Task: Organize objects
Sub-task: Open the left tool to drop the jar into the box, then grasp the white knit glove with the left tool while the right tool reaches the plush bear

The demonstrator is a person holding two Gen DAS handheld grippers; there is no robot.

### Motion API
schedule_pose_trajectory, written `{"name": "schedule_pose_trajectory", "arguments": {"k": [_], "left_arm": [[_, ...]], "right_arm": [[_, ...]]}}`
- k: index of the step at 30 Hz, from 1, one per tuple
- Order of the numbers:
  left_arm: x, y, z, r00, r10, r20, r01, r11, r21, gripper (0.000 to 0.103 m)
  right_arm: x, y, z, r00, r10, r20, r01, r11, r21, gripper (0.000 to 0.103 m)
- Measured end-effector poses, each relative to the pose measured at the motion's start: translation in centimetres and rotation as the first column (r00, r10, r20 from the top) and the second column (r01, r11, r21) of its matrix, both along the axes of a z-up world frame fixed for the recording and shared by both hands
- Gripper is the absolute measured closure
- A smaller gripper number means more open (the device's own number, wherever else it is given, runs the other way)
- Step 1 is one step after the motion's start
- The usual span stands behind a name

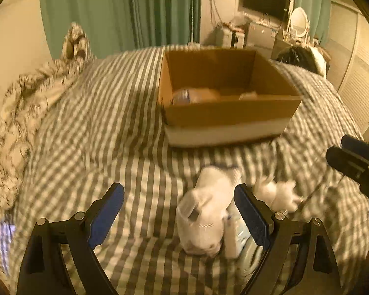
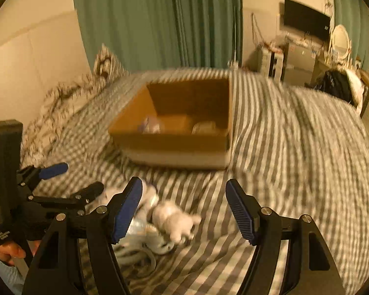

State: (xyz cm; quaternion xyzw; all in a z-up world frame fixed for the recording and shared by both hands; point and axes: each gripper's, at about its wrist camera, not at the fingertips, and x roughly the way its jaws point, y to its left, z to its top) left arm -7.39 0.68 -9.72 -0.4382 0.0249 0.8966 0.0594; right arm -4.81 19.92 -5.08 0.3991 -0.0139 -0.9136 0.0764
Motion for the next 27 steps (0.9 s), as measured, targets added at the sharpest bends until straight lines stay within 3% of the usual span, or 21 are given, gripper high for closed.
{"name": "schedule_pose_trajectory", "arguments": {"k": [6, 10, 15, 17, 27], "left_arm": [[-0.5, 0.1, -3.7, 0.997, -0.016, 0.081, 0.015, 1.0, 0.01, 0.01], [-0.8, 0.5, -4.9, 0.995, -0.031, 0.09, 0.03, 0.999, 0.011, 0.013], [-1.3, 0.5, -5.6, 0.991, -0.069, 0.116, 0.06, 0.995, 0.081, 0.038], [-1.1, 0.7, -5.6, 0.988, -0.101, 0.113, 0.09, 0.991, 0.096, 0.053], [0.2, 1.3, -5.0, 0.988, -0.123, 0.093, 0.119, 0.992, 0.05, 0.062]], "right_arm": [[-1.9, -0.5, -4.8, 0.989, 0.026, 0.149, -0.02, 0.999, -0.041, 0.033], [-2.8, -1.2, -6.5, 0.978, 0.036, 0.206, -0.029, 0.999, -0.034, 0.033], [-4.0, -1.5, -8.5, 0.957, 0.011, 0.289, -0.009, 1.0, -0.009, 0.033], [-4.3, -1.6, -8.9, 0.952, 0.005, 0.306, -0.003, 1.0, -0.007, 0.033], [-4.8, -1.4, -9.7, 0.941, -0.005, 0.339, 0.007, 1.0, -0.006, 0.033]]}}
